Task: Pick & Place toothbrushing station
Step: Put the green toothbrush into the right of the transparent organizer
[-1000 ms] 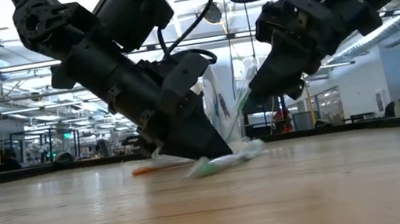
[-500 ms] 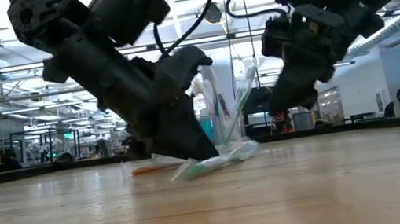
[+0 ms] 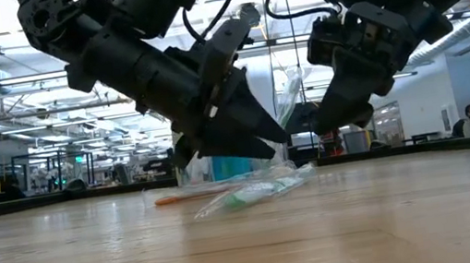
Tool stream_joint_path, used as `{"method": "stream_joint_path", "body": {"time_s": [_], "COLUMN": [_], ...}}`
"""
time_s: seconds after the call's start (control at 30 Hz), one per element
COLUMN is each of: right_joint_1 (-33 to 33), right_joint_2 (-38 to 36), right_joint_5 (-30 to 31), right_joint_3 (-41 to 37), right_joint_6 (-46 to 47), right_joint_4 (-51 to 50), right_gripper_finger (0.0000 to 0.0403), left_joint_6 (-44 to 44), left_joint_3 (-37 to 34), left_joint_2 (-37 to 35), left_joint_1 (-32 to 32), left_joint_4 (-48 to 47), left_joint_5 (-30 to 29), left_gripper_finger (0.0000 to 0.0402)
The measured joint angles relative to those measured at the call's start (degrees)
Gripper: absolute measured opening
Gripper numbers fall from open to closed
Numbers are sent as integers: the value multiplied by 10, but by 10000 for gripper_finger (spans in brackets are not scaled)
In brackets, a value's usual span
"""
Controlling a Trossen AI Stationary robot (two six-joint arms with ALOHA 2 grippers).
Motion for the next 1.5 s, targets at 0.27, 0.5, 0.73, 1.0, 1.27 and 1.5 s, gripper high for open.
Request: {"method": "stream_joint_path", "body": {"time_s": [0.27,0.5,0.73,1.0,1.27,1.5], "right_joint_1": [0,0,0,0,1,5], "right_joint_2": [0,0,0,0,0,0], "right_joint_5": [2,2,3,13,109,134], "right_joint_3": [0,0,0,0,0,0], "right_joint_6": [3,3,4,28,-5,-58], "right_joint_4": [5,19,20,19,35,147], "right_gripper_finger": [141,141,141,141,141,141], "left_joint_6": [9,36,51,62,121,159], "left_joint_3": [1,2,3,2,0,0], "left_joint_2": [18,37,37,18,-112,-277], "left_joint_1": [-8,-16,-25,-23,-21,-47], "left_joint_4": [-28,-33,-71,-95,-218,-354], "left_joint_5": [5,10,30,79,-30,-166], "left_gripper_finger": [207,190,101,10,2,2]}}
